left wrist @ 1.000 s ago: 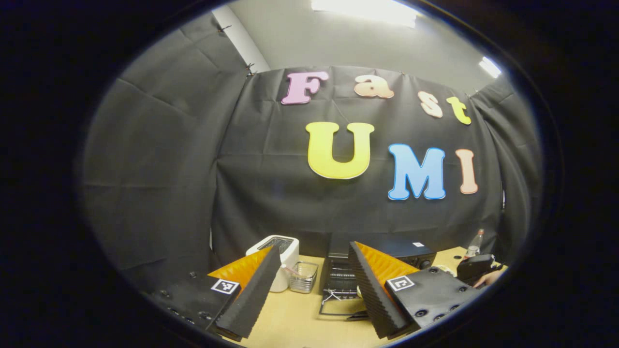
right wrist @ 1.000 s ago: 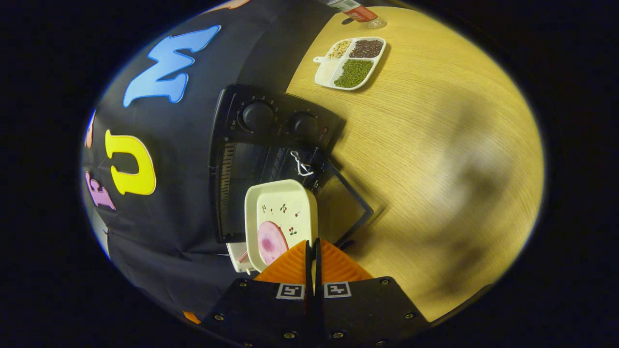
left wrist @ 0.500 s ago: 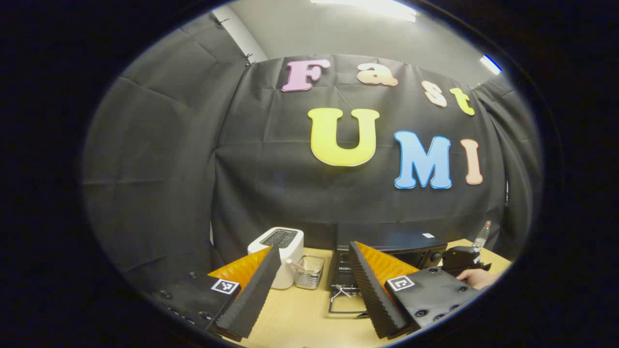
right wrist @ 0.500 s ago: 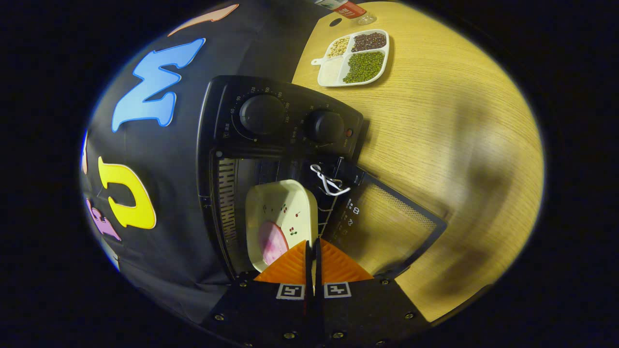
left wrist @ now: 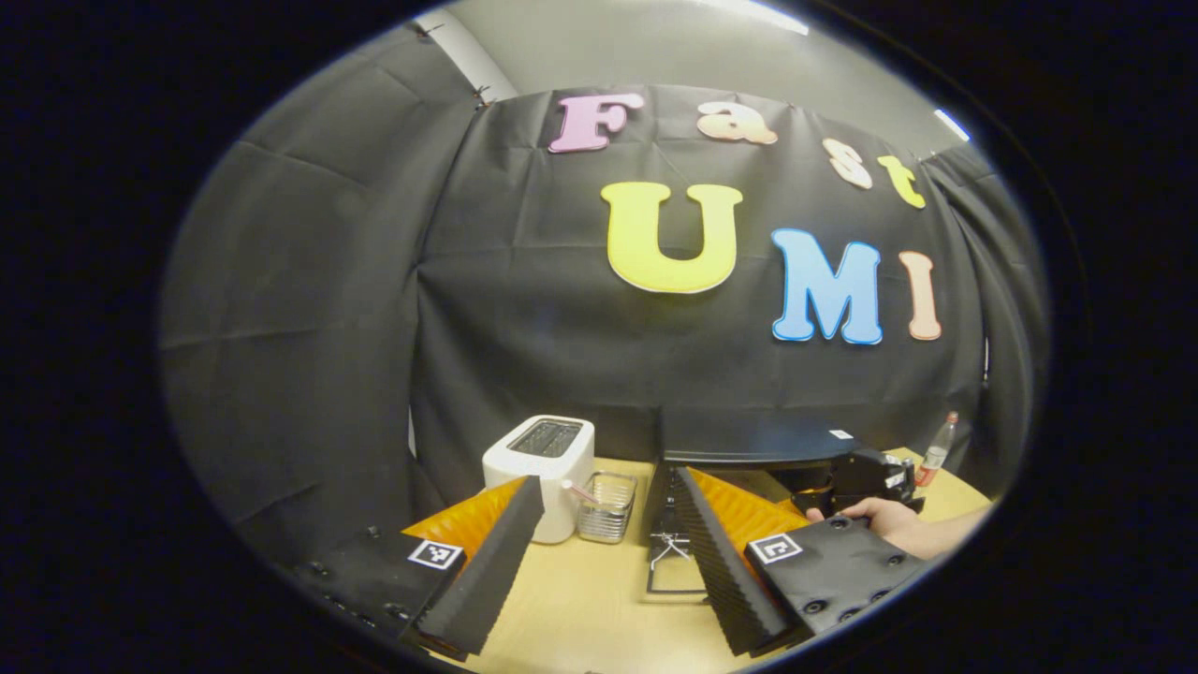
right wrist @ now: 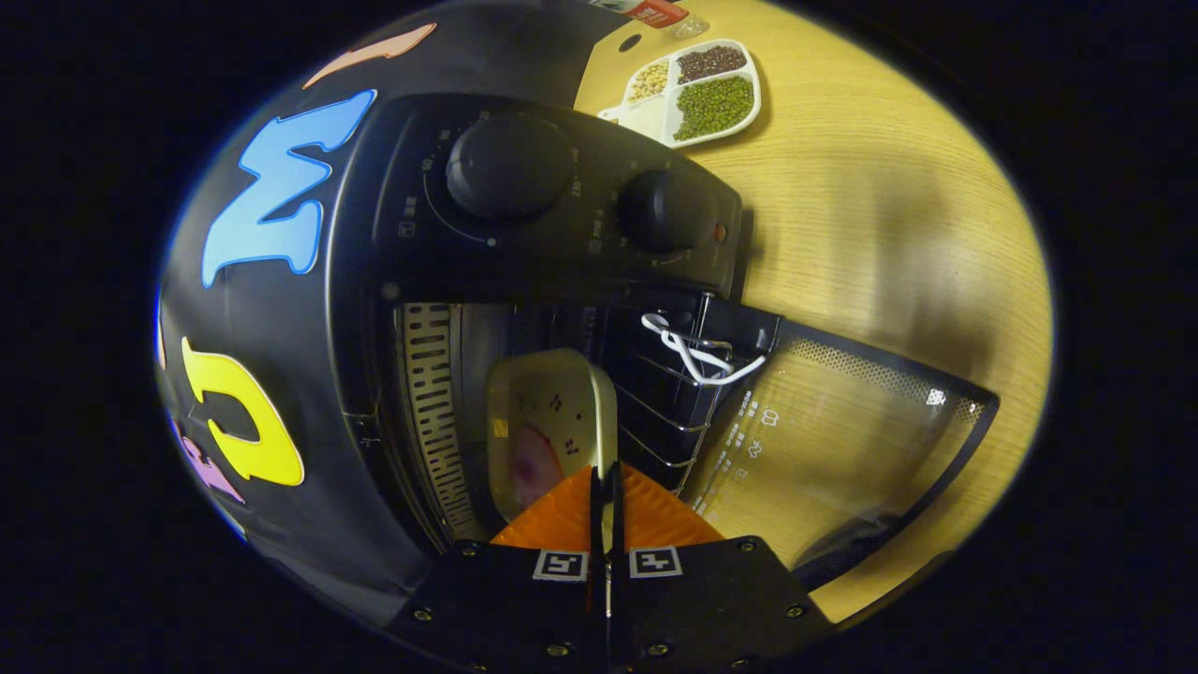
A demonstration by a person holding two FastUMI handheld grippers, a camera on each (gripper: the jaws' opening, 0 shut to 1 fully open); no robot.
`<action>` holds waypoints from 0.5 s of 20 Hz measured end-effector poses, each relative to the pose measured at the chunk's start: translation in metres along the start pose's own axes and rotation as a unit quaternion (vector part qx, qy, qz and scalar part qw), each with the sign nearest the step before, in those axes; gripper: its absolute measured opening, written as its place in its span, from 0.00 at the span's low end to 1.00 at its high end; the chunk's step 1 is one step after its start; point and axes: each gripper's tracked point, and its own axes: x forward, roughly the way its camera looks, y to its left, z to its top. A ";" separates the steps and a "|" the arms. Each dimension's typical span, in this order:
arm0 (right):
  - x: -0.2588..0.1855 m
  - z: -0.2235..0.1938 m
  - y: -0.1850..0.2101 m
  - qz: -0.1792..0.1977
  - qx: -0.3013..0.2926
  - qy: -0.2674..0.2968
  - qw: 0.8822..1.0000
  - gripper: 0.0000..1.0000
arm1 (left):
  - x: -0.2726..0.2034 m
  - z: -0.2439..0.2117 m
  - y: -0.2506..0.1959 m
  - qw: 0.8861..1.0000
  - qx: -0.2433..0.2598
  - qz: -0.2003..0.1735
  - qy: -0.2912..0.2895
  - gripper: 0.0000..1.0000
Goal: Open the electric oven with the left hand, put the food in, and close the electric oven.
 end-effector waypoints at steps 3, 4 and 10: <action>-0.003 -0.009 0.012 0.035 -0.004 0.023 0.999 0.13 | 0.000 0.000 0.001 1.000 -0.001 0.000 0.001 0.91; -0.007 -0.012 0.015 0.041 -0.008 0.031 0.999 0.09 | -0.001 0.000 -0.001 1.000 0.000 -0.003 -0.001 0.91; -0.051 -0.019 0.021 0.063 -0.089 0.066 0.992 0.88 | 0.001 -0.007 -0.012 1.000 -0.005 -0.017 0.004 0.95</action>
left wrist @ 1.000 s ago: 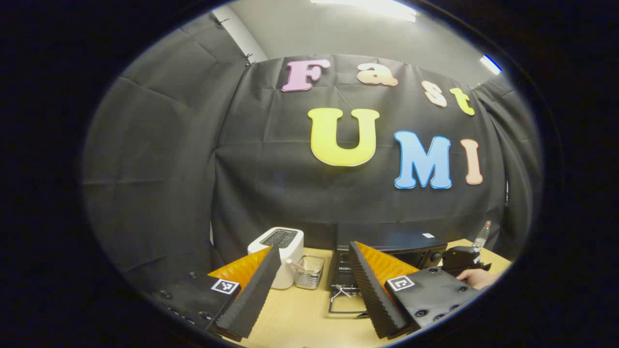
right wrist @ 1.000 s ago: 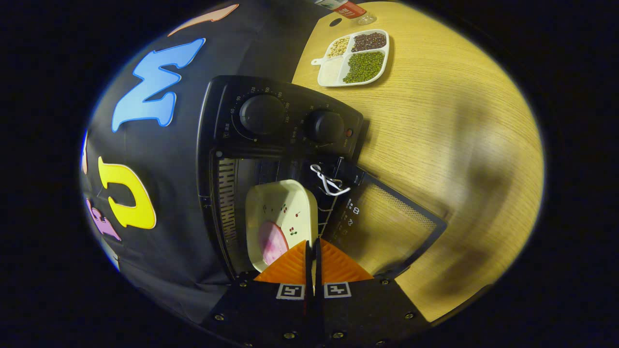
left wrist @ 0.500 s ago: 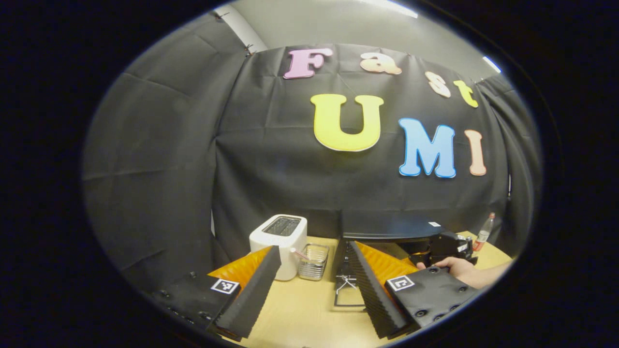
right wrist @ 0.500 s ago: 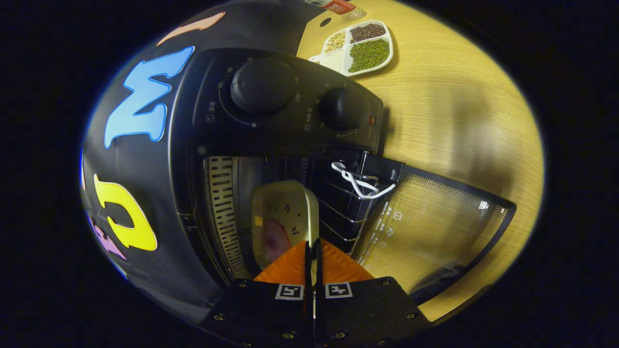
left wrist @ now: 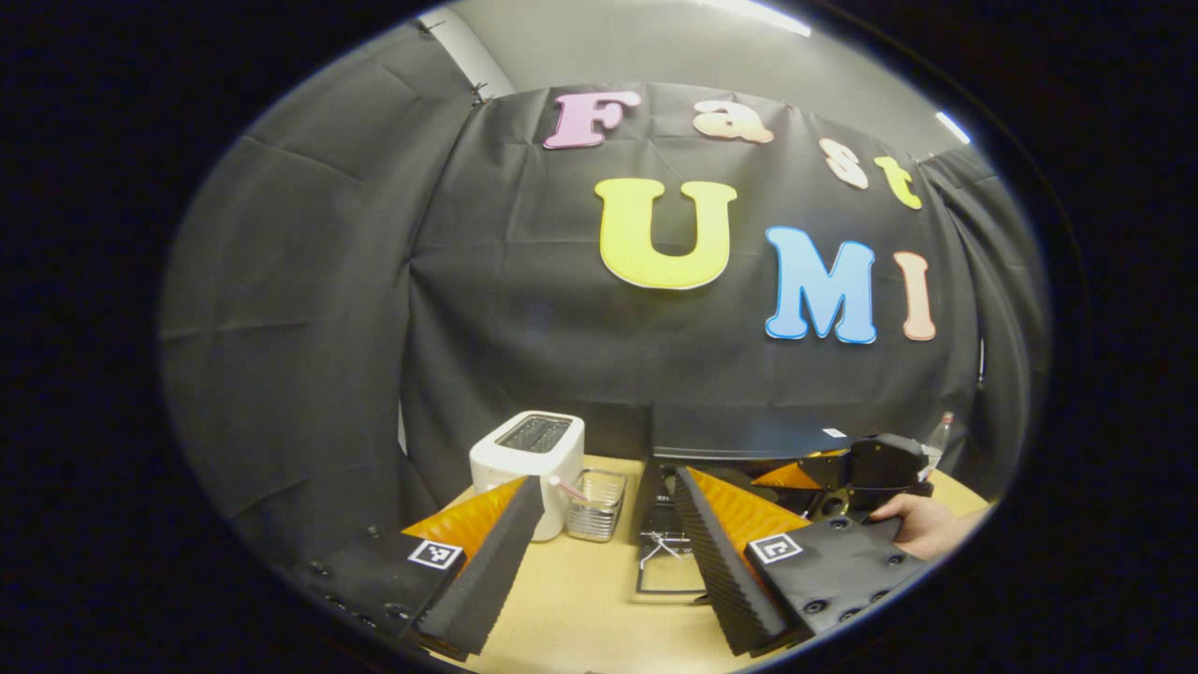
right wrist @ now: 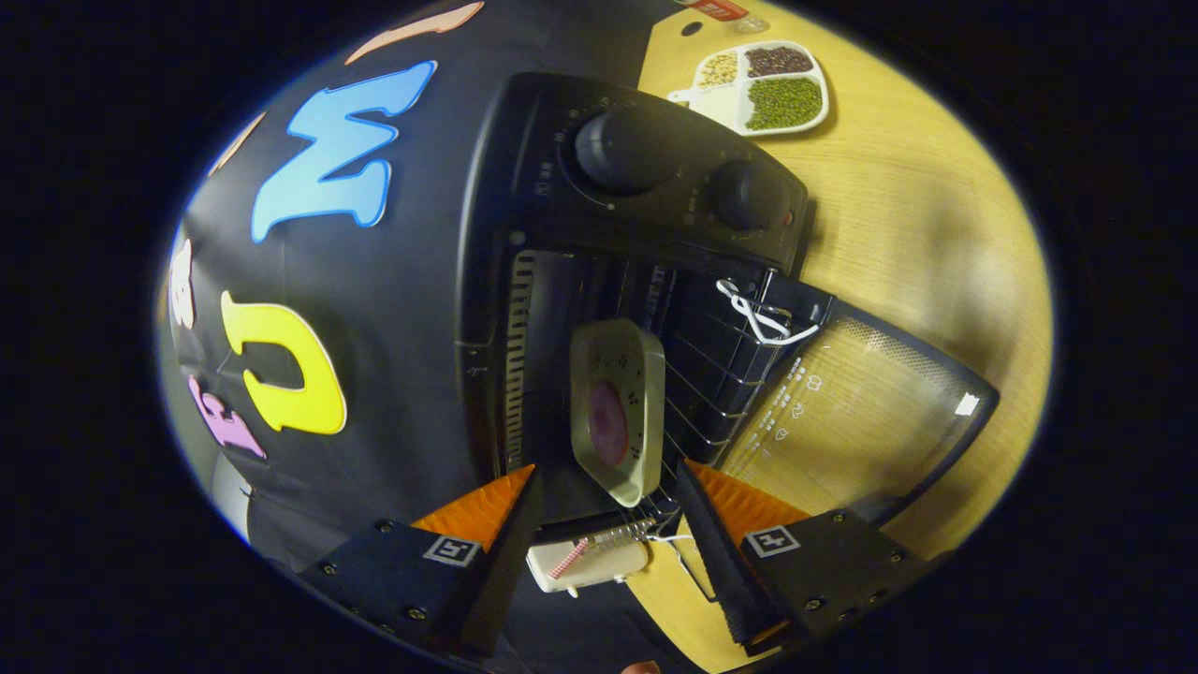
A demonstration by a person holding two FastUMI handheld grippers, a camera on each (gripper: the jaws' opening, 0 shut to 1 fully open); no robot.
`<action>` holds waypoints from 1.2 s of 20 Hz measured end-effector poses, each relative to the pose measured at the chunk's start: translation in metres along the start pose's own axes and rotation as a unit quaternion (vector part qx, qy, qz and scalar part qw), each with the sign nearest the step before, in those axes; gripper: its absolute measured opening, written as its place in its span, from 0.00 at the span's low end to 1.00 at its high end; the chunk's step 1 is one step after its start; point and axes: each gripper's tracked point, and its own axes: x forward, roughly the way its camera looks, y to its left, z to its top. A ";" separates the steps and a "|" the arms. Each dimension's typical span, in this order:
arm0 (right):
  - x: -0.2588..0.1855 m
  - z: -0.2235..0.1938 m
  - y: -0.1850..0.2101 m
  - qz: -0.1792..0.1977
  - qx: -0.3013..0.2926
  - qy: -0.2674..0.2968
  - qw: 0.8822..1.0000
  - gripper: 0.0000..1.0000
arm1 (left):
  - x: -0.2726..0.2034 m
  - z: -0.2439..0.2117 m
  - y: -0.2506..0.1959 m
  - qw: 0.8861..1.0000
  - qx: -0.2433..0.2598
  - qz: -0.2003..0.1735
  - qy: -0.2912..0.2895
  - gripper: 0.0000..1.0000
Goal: Open the electric oven with the left hand, put the food in, and close the electric oven.
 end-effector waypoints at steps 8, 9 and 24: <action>-0.090 0.013 0.007 0.025 -0.222 -0.012 0.975 0.96 | -0.010 -0.041 -0.042 0.999 0.007 -0.032 0.032 0.91; -0.103 0.015 0.008 0.027 -0.255 -0.018 0.966 0.97 | -0.012 -0.048 -0.048 0.999 0.007 -0.036 0.039 0.91; -0.255 0.095 -0.042 -0.047 -0.565 -0.144 0.811 0.98 | -0.013 -0.207 -0.146 0.972 0.006 -0.092 0.217 0.96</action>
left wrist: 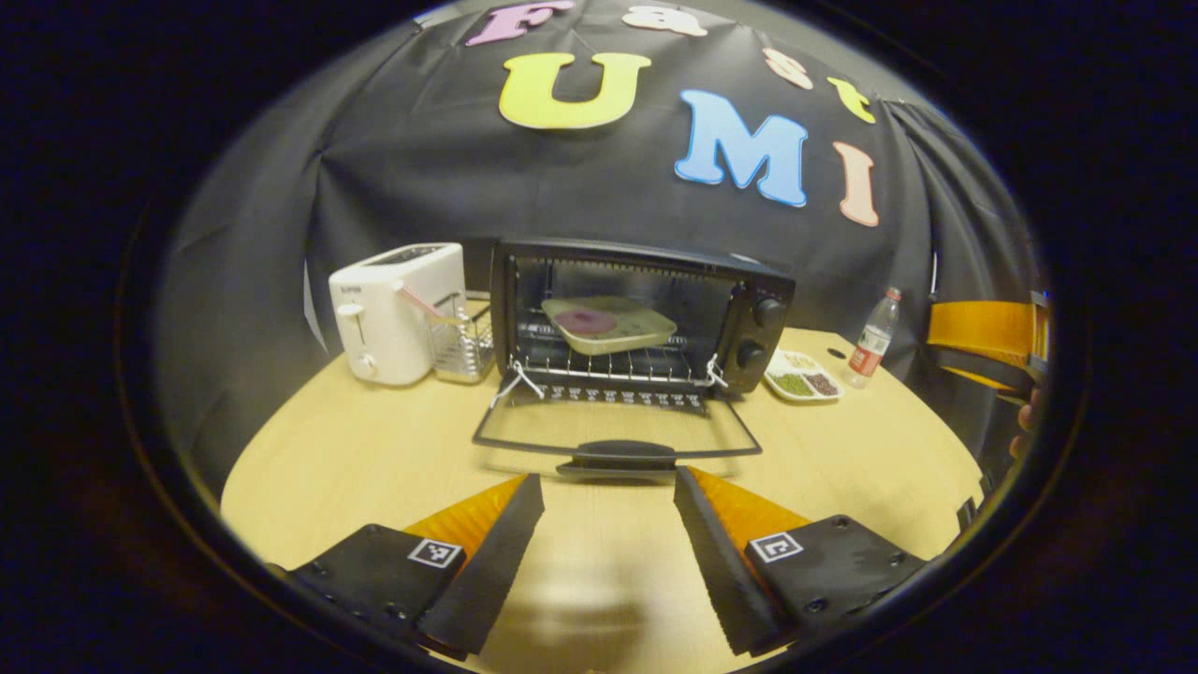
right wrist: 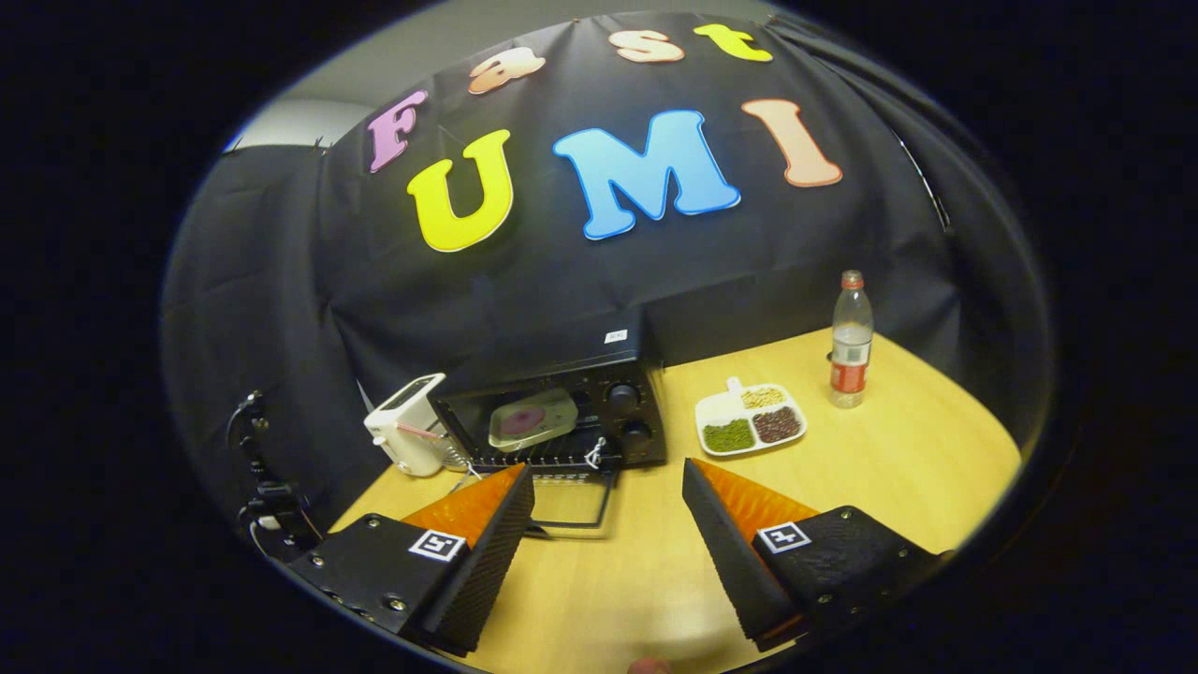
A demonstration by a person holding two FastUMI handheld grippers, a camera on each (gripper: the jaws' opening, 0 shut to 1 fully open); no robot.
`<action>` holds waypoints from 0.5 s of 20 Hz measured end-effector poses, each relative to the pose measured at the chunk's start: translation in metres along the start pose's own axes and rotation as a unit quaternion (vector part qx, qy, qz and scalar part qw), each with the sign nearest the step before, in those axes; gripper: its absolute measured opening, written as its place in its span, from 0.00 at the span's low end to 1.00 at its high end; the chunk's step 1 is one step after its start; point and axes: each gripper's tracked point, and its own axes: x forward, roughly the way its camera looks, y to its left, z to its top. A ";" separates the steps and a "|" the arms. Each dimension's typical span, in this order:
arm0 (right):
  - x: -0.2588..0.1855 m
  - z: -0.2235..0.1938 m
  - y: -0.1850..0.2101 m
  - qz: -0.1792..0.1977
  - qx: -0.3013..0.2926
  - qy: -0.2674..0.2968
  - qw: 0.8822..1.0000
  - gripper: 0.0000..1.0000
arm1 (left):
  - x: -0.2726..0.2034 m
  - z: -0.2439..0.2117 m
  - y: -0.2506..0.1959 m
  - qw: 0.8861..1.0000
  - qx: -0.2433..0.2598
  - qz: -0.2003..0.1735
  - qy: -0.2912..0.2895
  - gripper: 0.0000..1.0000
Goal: Open the electric oven with the left hand, put the food in, and close the electric oven.
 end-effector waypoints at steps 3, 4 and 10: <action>-0.020 -0.001 -0.021 -0.033 -0.058 -0.009 0.998 0.98 | 0.027 -0.020 -0.003 0.999 0.000 0.002 0.034 0.92; -0.025 -0.003 -0.025 -0.040 -0.066 -0.008 0.997 0.98 | 0.033 -0.026 -0.004 0.999 0.001 0.001 0.044 1.00; -0.039 -0.015 -0.044 -0.084 -0.084 0.008 0.993 0.98 | 0.073 -0.047 -0.004 0.996 0.014 0.008 0.087 0.92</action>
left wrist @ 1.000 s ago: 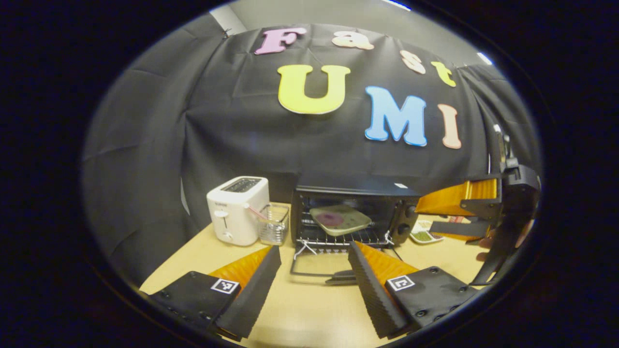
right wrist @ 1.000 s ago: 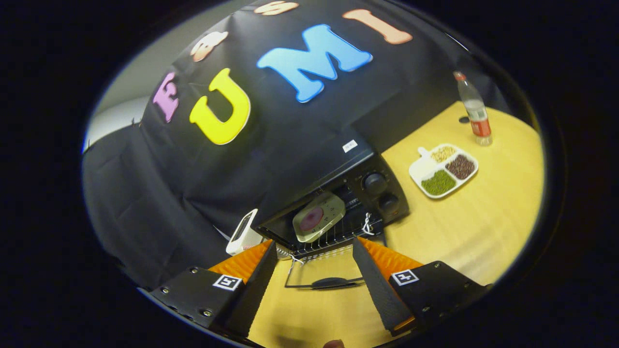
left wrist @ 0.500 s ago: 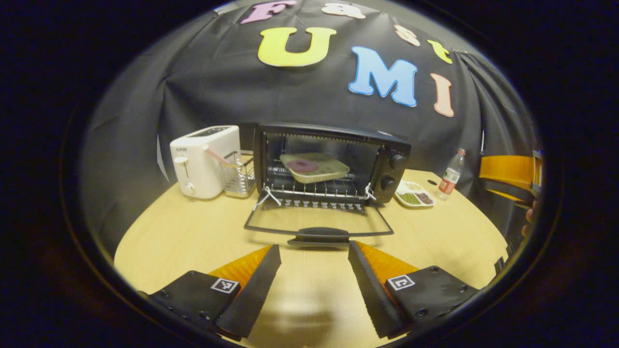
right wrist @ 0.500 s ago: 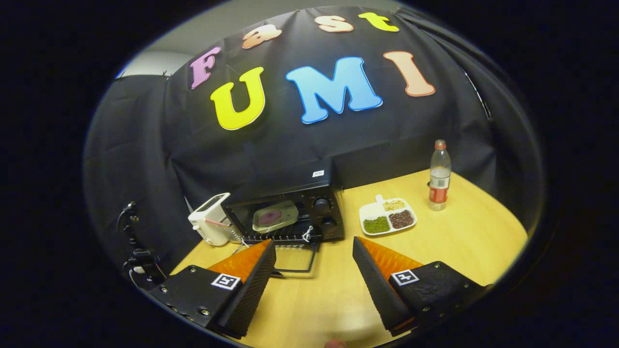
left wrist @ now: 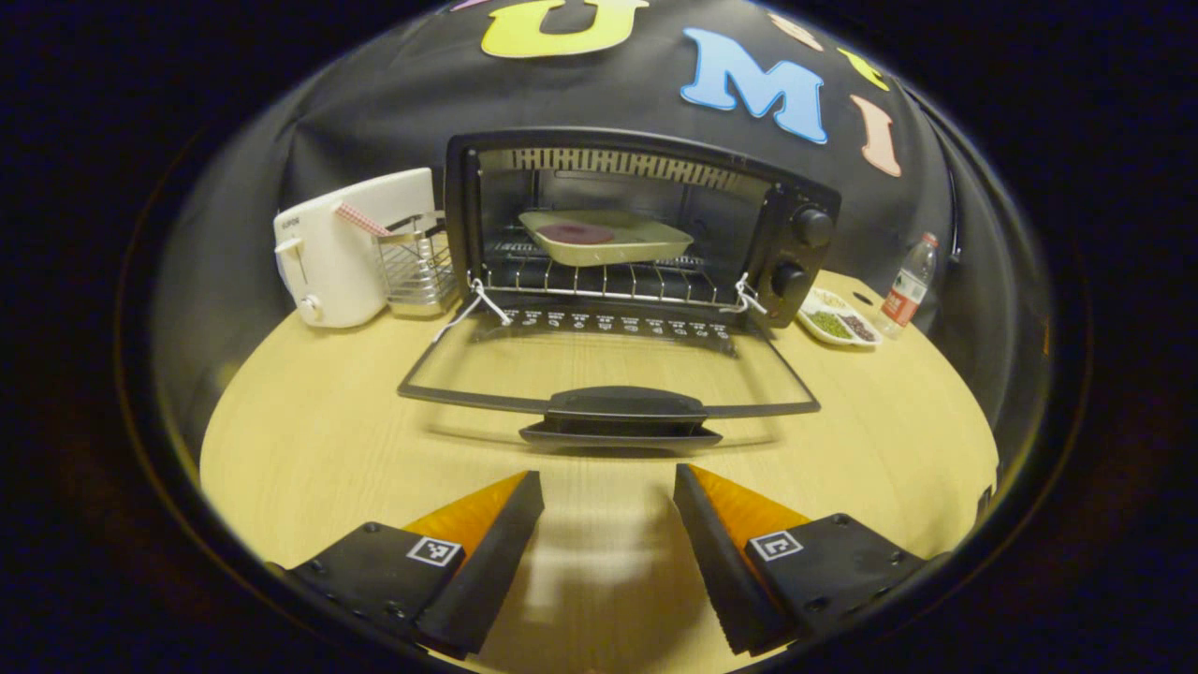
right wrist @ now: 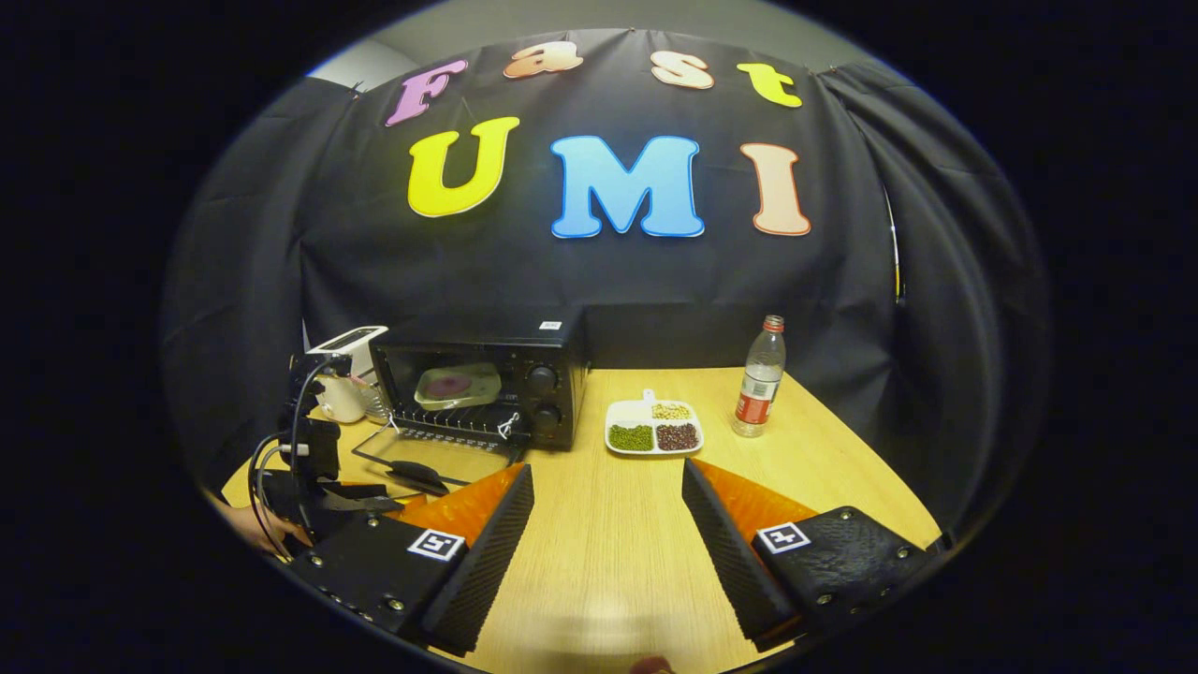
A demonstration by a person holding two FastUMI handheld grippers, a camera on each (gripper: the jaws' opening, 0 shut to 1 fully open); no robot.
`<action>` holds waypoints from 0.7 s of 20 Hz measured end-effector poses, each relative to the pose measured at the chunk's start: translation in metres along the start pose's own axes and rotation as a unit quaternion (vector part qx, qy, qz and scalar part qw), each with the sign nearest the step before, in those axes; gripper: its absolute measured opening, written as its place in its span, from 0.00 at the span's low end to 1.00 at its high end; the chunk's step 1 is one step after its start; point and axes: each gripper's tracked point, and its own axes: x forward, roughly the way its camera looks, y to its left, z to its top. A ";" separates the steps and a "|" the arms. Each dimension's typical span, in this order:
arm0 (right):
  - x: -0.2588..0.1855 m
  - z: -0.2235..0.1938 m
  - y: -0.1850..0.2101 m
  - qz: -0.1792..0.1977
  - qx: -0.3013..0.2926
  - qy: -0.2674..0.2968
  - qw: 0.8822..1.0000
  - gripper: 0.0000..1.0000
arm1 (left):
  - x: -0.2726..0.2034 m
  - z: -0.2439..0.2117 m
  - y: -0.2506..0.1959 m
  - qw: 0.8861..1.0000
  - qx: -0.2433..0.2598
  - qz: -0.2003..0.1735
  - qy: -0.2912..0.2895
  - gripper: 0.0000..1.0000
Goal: Open the electric oven with the left hand, put the food in, and close the electric oven.
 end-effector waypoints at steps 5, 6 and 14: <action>0.002 0.000 0.006 -0.009 -0.018 0.000 1.000 0.98 | 0.013 0.009 -0.002 0.999 0.038 0.006 -0.007 1.00; 0.005 0.000 0.009 -0.007 -0.018 0.000 1.000 0.98 | 0.014 0.009 -0.003 0.999 0.038 0.006 -0.010 0.98; 0.019 0.004 0.037 0.029 -0.026 -0.002 0.999 0.98 | -0.008 0.046 -0.008 0.998 0.018 -0.005 -0.061 0.96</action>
